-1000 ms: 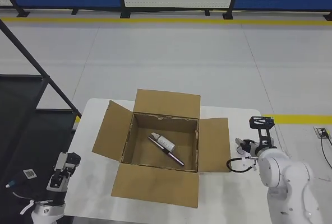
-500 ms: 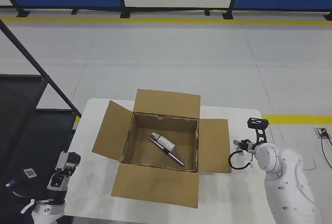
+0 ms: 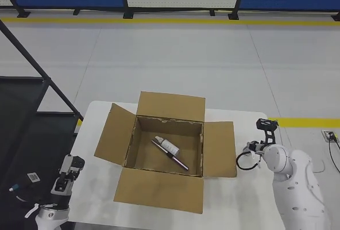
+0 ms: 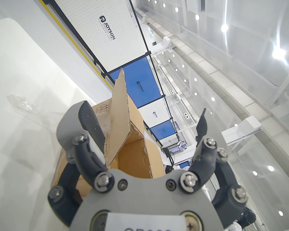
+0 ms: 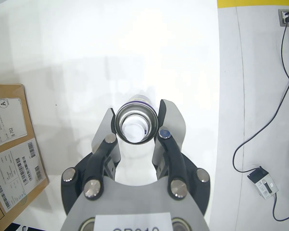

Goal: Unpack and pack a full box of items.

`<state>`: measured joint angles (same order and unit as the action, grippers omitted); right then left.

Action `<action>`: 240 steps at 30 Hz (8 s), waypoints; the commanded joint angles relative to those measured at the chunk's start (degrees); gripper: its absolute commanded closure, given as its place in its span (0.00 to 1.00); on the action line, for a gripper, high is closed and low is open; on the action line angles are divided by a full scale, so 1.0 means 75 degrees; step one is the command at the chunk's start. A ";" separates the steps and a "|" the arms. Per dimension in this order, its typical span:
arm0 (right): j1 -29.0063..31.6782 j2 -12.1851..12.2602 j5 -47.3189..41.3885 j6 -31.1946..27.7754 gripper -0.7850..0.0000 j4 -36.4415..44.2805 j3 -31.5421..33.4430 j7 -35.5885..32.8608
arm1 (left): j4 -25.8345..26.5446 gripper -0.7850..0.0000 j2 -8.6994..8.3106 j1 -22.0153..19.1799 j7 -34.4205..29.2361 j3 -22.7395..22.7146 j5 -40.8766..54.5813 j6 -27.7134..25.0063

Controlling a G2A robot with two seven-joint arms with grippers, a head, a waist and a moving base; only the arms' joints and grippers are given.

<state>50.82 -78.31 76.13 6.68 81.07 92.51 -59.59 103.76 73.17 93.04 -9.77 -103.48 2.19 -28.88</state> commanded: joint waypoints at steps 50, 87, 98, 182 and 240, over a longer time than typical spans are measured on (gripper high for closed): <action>-0.3600 -0.1048 -0.1168 -0.2484 1.00 -0.3282 -0.6111 0.0824 | -0.0024 0.00 0.0010 0.0082 0.0231 -0.0180 0.0160 -0.0095; -0.1448 -0.0577 -0.0200 -0.2481 0.00 0.0388 -0.4693 0.0953 | 0.0131 0.00 0.0070 -0.0070 0.0809 0.0126 -0.0657 0.0121; -0.1448 -0.0577 -0.0200 -0.2481 0.00 0.0388 -0.4693 0.0953 | 0.0131 0.00 0.0070 -0.0070 0.0809 0.0126 -0.0657 0.0121; -0.2600 0.0716 -1.0300 -0.5251 0.00 -0.2388 -0.3398 -0.1170 | -0.0405 0.00 -0.0181 -0.1914 -0.1284 0.2868 -0.2532 0.0854; -0.3503 0.0431 -0.8665 -0.5248 0.00 -0.3383 -0.4595 0.1700 | -0.0320 0.00 -0.0891 0.0023 -0.5680 -0.0692 0.0715 0.0113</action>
<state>24.35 -75.11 10.92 -34.05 55.87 57.59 -49.27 102.01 66.77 93.23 -48.15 -108.61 6.06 -27.94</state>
